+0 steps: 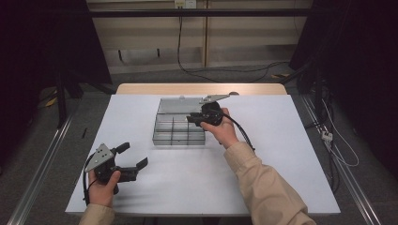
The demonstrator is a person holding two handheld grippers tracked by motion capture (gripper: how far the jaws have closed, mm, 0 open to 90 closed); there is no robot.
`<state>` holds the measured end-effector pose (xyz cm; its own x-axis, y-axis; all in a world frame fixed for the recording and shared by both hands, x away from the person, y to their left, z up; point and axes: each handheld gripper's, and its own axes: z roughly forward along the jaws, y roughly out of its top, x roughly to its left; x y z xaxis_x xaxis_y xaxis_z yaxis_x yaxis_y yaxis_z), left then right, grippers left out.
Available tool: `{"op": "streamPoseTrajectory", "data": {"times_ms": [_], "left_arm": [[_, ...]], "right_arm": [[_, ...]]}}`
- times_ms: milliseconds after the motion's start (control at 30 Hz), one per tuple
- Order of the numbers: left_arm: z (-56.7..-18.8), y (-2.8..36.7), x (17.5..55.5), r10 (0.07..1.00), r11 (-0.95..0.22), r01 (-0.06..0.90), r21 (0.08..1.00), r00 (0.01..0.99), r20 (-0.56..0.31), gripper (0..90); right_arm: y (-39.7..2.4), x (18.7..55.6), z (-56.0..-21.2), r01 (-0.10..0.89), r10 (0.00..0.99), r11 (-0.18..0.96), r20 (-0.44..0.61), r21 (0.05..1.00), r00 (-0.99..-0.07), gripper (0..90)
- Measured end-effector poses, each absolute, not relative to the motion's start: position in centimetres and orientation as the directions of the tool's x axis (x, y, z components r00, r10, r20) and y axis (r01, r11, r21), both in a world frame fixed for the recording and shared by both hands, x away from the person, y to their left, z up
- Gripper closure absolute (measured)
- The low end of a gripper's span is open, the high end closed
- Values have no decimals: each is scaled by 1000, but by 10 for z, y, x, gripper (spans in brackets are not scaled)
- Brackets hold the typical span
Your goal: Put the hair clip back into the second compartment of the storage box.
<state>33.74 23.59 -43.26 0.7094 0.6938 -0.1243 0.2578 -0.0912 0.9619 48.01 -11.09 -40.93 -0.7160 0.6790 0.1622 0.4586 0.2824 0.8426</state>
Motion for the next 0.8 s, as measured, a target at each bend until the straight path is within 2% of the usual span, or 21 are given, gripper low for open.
{"op": "streamPoseTrajectory", "data": {"times_ms": [800], "left_arm": [[-433, 236, 338, 695, -93, 258, 962, 708, -122, 39]], "right_arm": [[-106, 487, -413, 463, 673, 283, 170, 840, -720, 737]]}}
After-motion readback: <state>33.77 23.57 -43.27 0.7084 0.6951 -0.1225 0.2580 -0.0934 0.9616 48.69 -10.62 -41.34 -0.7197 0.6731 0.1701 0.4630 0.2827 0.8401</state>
